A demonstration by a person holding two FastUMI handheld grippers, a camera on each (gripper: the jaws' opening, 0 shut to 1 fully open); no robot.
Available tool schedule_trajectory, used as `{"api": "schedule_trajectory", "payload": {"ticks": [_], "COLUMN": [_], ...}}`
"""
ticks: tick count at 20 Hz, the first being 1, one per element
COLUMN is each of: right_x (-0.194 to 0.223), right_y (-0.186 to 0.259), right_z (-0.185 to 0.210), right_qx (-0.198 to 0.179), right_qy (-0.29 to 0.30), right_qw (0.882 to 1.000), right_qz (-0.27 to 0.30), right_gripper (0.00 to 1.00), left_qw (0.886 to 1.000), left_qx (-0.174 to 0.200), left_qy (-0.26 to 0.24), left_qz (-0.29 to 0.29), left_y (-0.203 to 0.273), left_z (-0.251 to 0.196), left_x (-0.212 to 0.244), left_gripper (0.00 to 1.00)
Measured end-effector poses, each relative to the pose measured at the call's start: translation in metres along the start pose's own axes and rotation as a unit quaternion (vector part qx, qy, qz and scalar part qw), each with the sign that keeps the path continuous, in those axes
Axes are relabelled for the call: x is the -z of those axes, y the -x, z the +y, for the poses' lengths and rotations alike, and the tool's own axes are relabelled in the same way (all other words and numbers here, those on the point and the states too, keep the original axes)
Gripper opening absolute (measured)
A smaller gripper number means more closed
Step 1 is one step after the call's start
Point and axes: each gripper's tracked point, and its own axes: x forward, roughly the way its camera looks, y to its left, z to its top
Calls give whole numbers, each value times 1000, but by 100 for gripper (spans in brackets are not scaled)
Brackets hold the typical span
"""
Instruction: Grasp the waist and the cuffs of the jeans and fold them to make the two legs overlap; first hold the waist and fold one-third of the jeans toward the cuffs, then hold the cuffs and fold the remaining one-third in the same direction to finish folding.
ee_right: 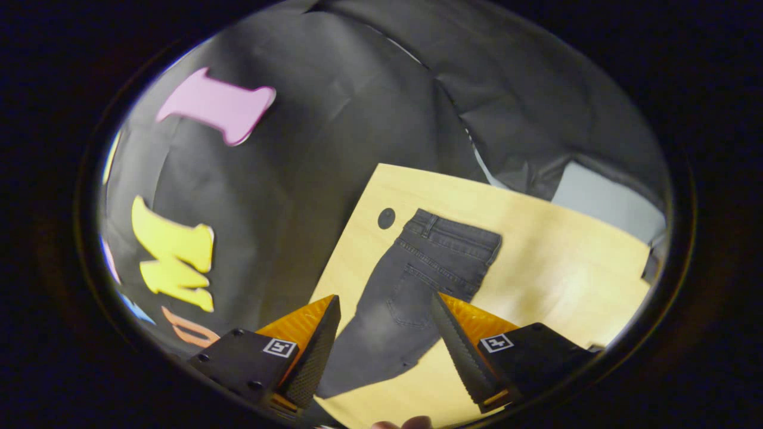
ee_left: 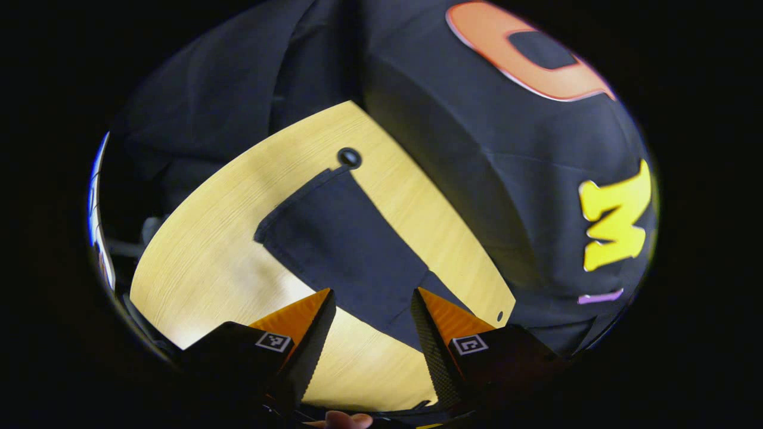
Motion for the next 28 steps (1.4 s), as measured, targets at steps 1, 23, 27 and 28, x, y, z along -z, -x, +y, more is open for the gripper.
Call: {"api": "schedule_trajectory", "payload": {"ticks": [1,23,27,28], "right_x": [3,35,9,-2], "right_y": [10,16,-44,-59], "right_z": [2,-69,-109,-112], "right_qx": [0,16,16,16], "right_qy": [44,170,80,57], "right_qw": [999,978,992,994], "right_qz": [-20,-124,-97,-92], "right_gripper": [96,98,93,93], "left_qw": [999,886,895,895], "left_qx": [4,20,1,-4], "left_qy": [-25,-307,-303,-307], "left_qz": [-28,-348,-328,-323], "left_y": [9,76,70,69], "left_z": [-6,-93,-95,-97], "left_x": [-6,80,107,113], "left_gripper": [83,100,100,100]}}
